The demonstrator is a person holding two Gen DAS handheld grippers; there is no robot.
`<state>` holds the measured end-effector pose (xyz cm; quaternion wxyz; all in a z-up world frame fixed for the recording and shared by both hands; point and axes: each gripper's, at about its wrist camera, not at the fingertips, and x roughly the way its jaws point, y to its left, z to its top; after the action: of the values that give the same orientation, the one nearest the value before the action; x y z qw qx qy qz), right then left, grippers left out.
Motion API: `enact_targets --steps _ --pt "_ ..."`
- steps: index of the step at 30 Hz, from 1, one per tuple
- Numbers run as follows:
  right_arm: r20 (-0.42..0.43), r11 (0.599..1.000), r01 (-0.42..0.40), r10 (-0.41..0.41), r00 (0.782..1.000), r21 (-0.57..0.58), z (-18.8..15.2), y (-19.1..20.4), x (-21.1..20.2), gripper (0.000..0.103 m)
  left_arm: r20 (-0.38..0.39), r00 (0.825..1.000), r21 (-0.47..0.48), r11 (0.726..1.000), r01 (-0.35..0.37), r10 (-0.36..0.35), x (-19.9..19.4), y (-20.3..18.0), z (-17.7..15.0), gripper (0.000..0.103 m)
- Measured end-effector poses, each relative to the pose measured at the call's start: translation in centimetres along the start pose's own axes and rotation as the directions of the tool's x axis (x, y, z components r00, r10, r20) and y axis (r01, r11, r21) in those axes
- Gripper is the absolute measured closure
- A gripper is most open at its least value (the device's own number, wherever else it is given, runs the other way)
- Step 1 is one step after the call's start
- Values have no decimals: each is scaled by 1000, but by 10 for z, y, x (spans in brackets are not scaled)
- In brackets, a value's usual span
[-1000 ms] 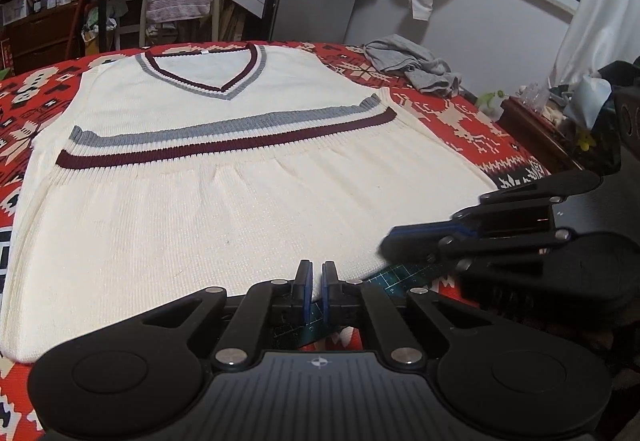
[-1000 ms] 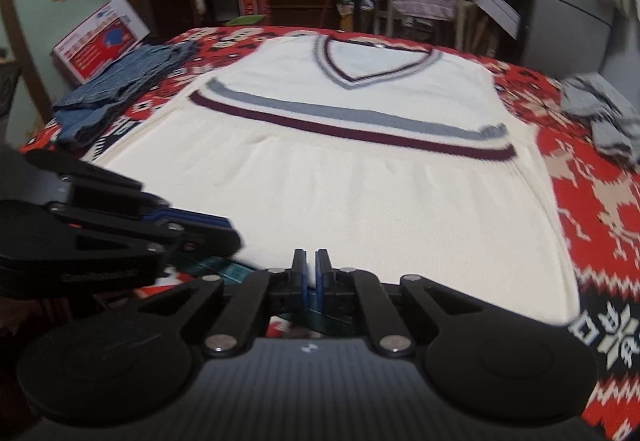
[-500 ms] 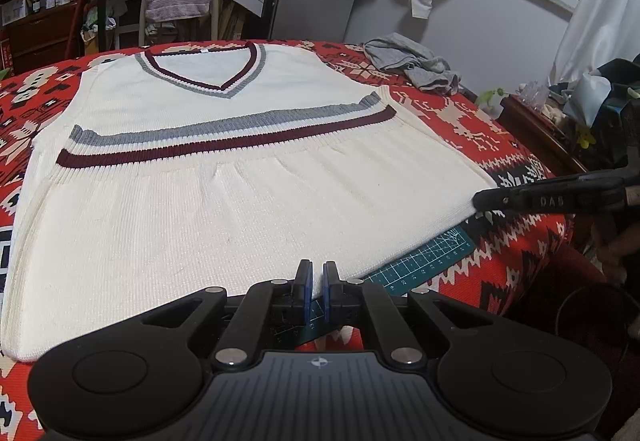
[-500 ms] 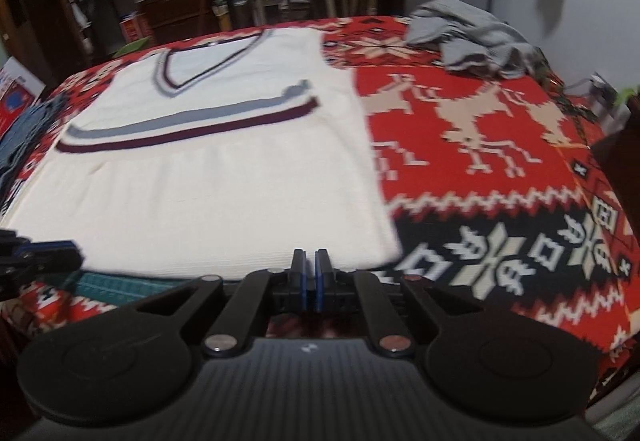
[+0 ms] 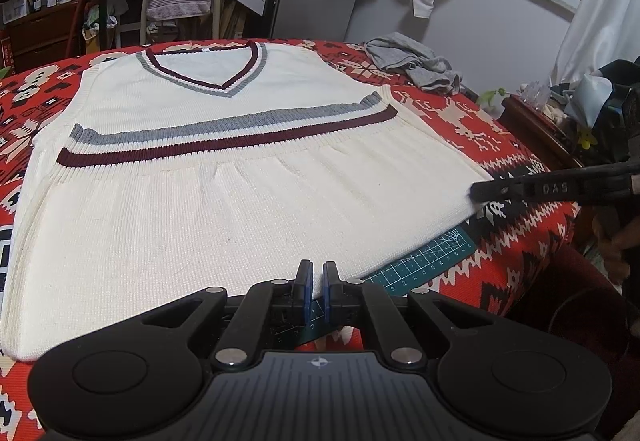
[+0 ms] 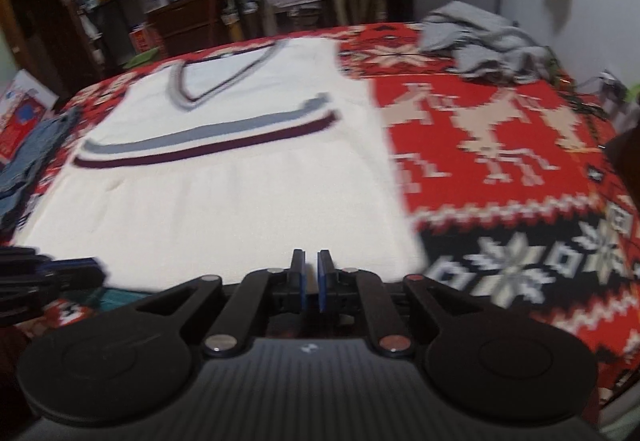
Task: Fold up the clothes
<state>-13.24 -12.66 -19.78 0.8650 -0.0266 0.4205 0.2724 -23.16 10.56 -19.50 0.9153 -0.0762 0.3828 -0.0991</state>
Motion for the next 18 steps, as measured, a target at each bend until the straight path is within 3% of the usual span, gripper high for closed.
enact_targets --steps 4,7,13,18 --pt "-18 995 -91 90 996 -41 -4 38 9 96 0 1000 -2 1000 1 -1 0 0 0 98" --pt "-19 994 -89 88 996 -66 -7 49 11 96 1 1000 -4 1000 3 -3 0 0 0 98" --pt "-2 998 17 -17 1000 53 -3 4 4 96 5 1000 -9 1000 9 -9 -1 2 -1 98" --pt "6 980 129 -131 991 152 0 -45 -3 97 7 1000 -13 1000 13 -12 -1 2 -2 98"
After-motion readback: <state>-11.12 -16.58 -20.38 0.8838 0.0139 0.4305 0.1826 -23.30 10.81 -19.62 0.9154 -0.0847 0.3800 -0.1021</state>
